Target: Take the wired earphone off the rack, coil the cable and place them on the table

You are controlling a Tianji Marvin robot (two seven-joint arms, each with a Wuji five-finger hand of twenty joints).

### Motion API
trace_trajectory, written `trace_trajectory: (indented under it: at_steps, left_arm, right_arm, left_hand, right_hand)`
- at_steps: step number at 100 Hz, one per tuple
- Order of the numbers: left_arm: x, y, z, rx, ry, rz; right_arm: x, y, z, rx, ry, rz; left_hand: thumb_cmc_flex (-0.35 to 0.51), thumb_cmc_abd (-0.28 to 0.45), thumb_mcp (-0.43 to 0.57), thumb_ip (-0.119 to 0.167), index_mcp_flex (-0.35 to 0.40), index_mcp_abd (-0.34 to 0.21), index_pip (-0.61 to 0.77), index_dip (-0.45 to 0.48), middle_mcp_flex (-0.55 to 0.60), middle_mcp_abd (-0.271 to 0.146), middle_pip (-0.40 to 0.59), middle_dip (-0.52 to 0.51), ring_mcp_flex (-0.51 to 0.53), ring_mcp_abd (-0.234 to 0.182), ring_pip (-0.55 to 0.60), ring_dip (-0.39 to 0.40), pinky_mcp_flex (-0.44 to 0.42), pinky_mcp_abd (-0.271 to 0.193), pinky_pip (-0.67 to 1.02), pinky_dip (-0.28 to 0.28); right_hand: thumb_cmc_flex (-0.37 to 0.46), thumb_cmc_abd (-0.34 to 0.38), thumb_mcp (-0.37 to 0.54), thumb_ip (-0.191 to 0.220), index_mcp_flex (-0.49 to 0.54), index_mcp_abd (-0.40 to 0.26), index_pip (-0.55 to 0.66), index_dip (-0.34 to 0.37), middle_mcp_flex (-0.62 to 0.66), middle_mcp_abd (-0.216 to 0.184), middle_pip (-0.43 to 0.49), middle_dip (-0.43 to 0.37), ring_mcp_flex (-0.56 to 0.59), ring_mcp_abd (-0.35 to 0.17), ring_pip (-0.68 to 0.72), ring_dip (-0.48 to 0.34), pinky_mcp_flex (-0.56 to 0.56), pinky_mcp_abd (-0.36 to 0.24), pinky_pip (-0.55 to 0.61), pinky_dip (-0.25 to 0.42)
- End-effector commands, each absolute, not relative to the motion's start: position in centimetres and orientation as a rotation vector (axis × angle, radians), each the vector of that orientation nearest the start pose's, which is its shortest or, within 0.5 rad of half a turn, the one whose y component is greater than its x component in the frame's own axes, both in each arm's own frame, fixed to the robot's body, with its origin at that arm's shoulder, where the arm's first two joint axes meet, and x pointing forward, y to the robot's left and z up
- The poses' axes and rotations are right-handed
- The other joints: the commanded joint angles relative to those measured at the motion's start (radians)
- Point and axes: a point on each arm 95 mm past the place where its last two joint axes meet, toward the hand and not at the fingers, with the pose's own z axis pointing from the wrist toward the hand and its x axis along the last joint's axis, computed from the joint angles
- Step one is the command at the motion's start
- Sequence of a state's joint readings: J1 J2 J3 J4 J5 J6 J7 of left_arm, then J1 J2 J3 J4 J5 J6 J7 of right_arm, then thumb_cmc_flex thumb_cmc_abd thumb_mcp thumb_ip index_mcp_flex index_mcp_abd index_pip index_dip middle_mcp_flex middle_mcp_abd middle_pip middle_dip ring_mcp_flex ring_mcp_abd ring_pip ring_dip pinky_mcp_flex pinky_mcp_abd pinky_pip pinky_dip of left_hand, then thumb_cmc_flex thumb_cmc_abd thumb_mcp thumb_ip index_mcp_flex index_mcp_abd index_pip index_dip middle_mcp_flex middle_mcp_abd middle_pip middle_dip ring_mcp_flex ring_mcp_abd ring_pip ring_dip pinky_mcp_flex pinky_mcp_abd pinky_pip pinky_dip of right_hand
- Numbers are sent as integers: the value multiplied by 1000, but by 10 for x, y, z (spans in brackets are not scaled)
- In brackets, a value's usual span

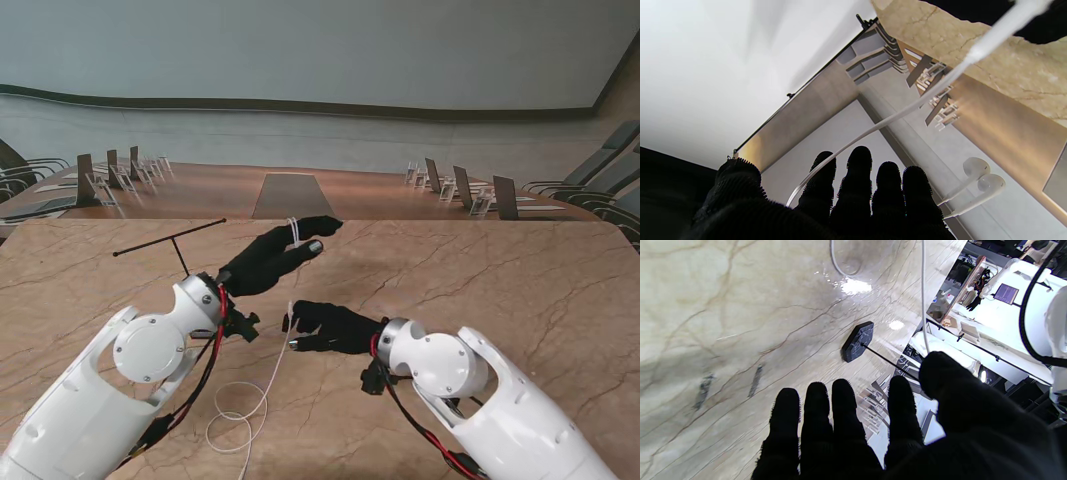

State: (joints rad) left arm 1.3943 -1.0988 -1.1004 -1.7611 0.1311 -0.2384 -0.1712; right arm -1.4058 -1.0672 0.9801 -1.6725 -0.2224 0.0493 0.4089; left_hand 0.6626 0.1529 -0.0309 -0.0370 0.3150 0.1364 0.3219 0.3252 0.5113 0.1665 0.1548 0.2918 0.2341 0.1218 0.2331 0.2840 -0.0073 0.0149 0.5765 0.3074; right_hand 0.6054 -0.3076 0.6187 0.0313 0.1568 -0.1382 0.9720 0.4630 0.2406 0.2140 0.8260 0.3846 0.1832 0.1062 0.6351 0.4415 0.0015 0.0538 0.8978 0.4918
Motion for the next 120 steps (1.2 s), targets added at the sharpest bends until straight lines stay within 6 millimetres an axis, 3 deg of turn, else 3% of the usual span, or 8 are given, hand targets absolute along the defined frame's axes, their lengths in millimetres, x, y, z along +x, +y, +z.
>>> trace_trajectory:
  at_steps: [1, 17, 33, 55, 75, 96, 99, 120]
  left_arm:
    - [404, -98, -212, -1514, 1380, -2506]
    - [406, -114, -218, -1558, 1415, -2493]
    - [406, -131, -223, -1604, 1446, -2488]
    - [405, -154, -226, -1651, 1485, -2490]
    - [407, -165, -228, -1667, 1502, -2487]
    - [406, -171, -231, -1694, 1508, -2481]
    - [406, -172, -231, -1698, 1508, -2480]
    - [404, -172, -235, -1726, 1494, -2473]
  right_arm:
    - [380, 91, -315, -1814, -1721, -1742]
    - [376, 75, -317, -1853, -1698, -1782]
    - [374, 62, -317, -1867, -1680, -1821]
    - [375, 51, -317, -1861, -1644, -1877]
    - [371, 44, -315, -1815, -1692, -1880]
    - [373, 45, -318, -1809, -1643, -1929]
    - [374, 46, -319, -1807, -1640, -1930]
    - [383, 57, -323, -1783, -1617, -1939]
  left_hand:
    - [10, 12, -6, -17, 20, -22, 19, -12, 11, -22, -4, -10, 1, -43, 4, -7, -12, -47, -7, -13]
    - [11, 12, -6, -17, 20, -21, 20, -11, 8, -22, -5, -10, -2, -45, 3, -8, -16, -50, -8, -13]
    - [11, 11, -6, -17, 22, -21, 20, -11, 8, -23, -2, -9, -3, -45, 3, -8, -16, -50, -9, -14]
    - [10, 12, -6, -17, 18, -23, 20, -10, 6, -28, -1, -9, -4, -49, 3, -7, -16, -52, -9, -14]
    - [11, 12, -5, -16, 17, -23, 22, -9, 5, -45, 2, -8, -7, -50, 3, -7, -16, -52, -12, -16]
    - [11, 12, -6, -16, 14, -23, 23, -9, -1, -22, 2, -9, -9, -51, 3, -7, -16, -53, -15, -17]
    - [11, 13, -6, -16, 14, -25, 23, -8, 3, -48, 5, -8, -10, -51, 3, -7, -16, -53, -15, -17]
    - [13, 12, -5, -16, 14, -25, 25, -8, 0, -48, 7, -8, -9, -51, 4, -7, -16, -54, -17, -19]
  right_hand:
    - [-14, 17, -29, 20, -59, 5, -21, 7, -40, -32, -14, -13, -36, -36, -19, -15, -19, -41, -25, -5]
    - [-50, 0, -70, -40, -74, 39, -162, -78, -79, -41, -57, -38, -49, -40, -47, -22, -23, -50, -69, -6]
    - [-71, -5, -122, -54, -78, 56, -303, -117, -74, -61, -163, -79, -65, -71, -124, -55, -35, -72, -140, -15]
    - [-89, -11, -159, -61, -82, 48, -448, -84, -66, -108, -332, -135, -57, -132, -320, -139, -60, -124, -266, -29]
    - [-94, -46, -125, -59, -81, 45, -489, -56, -65, -124, -380, -148, -56, -157, -386, -164, -58, -159, -336, -43]
    - [-107, -55, -86, -75, -64, -25, -325, 15, -63, -149, -282, -105, -50, -164, -337, -152, -40, -166, -341, -35]
    - [-104, -55, -83, -78, -65, -51, -287, 5, -63, -156, -244, -89, -48, -168, -334, -157, -39, -170, -339, -36]
    - [-86, -55, -75, -85, -7, -246, -101, 2, -44, -203, -190, -75, -45, -182, -310, -164, -42, -197, -314, -49]
